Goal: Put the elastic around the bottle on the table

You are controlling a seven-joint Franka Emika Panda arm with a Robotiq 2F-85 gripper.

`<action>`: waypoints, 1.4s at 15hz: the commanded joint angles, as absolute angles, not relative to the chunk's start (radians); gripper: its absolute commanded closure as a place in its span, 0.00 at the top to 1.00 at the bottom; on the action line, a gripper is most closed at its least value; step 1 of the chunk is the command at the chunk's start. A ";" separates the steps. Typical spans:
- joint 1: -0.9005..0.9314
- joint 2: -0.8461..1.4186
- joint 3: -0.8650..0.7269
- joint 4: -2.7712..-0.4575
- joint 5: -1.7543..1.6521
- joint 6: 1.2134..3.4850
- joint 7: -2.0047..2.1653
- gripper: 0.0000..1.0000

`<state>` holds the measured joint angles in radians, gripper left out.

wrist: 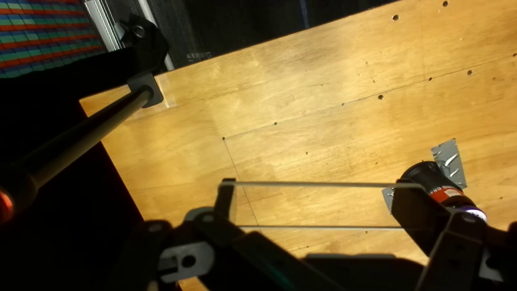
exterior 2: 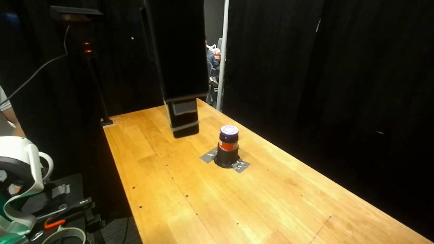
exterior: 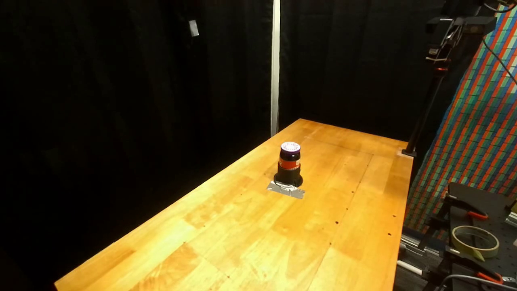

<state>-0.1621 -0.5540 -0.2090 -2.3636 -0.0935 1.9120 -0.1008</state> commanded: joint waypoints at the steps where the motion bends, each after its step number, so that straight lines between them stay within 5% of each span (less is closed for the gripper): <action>1: -0.133 -0.532 -0.154 -2.340 -0.076 1.889 -0.081 1.00; 13: 0.066 -0.115 0.116 -2.169 -0.034 2.165 0.137 1.00; 21: 0.101 0.259 0.105 -1.883 -0.141 2.261 0.194 1.00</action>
